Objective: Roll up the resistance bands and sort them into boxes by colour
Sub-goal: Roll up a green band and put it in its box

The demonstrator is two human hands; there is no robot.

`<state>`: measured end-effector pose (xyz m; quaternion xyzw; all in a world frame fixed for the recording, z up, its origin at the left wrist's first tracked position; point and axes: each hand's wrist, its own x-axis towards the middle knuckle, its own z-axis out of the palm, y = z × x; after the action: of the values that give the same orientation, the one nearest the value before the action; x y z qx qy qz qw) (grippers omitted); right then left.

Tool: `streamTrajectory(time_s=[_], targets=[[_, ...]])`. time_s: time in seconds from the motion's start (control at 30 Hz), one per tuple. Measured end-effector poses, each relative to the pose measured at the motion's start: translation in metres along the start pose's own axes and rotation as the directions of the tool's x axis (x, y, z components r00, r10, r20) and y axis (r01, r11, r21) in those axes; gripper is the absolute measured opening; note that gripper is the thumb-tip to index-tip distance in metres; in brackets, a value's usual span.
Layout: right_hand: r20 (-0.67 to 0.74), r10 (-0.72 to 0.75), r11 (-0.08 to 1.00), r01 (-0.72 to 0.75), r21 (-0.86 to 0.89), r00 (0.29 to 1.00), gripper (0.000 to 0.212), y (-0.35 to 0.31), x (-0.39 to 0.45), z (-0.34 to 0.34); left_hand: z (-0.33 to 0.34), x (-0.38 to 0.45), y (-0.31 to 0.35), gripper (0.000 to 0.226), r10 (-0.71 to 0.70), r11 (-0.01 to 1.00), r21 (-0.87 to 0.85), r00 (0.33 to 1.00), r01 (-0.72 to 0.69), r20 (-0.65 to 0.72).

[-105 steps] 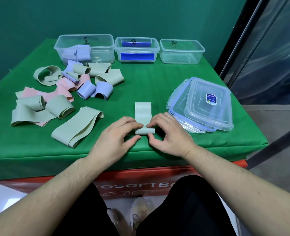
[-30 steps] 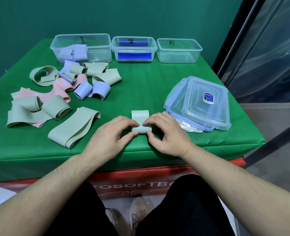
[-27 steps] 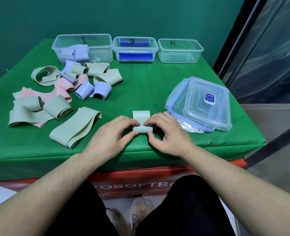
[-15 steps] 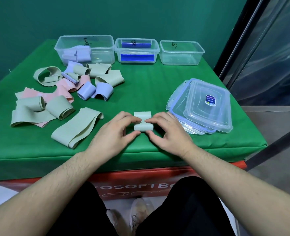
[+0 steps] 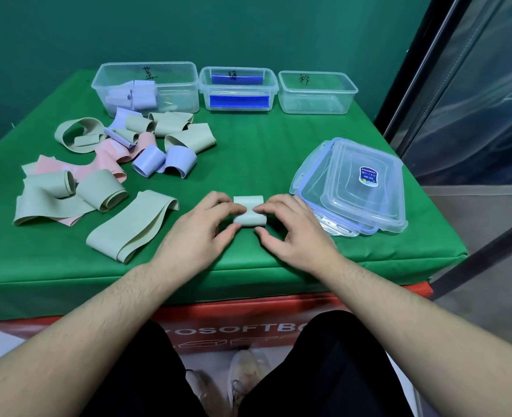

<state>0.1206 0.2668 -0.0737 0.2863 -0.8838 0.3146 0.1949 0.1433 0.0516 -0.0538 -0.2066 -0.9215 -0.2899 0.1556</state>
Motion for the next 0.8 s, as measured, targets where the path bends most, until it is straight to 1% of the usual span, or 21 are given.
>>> streamTrajectory(time_s=[0.2,0.4,0.6,0.7,0.8], targets=[[0.012,0.016,0.999,-0.015,-0.031,1.0,0.041,0.0,-0.001,0.001,0.003,0.003,0.002,0.021,0.013,0.998,0.066,0.999,-0.01,-0.041],[0.034,0.019,0.999,-0.017,-0.051,0.999,0.036,-0.001,0.0,-0.001,-0.001,0.01,0.001,0.024,0.002,0.997,0.08,1.0,0.0,-0.022],[0.085,0.077,0.994,-0.07,-0.079,0.993,0.05,-0.001,0.001,-0.001,-0.001,0.007,0.004,0.023,0.051,0.99,0.137,0.998,-0.045,-0.044],[0.093,0.075,0.994,-0.066,-0.093,0.993,0.054,-0.004,0.0,-0.002,0.0,0.009,0.003,0.025,0.061,0.983,0.176,0.997,-0.05,-0.056],[0.085,0.066,0.992,-0.056,-0.113,0.994,0.052,-0.005,-0.001,-0.004,0.001,0.013,0.0,0.03,0.069,0.978,0.201,0.996,-0.058,-0.048]])
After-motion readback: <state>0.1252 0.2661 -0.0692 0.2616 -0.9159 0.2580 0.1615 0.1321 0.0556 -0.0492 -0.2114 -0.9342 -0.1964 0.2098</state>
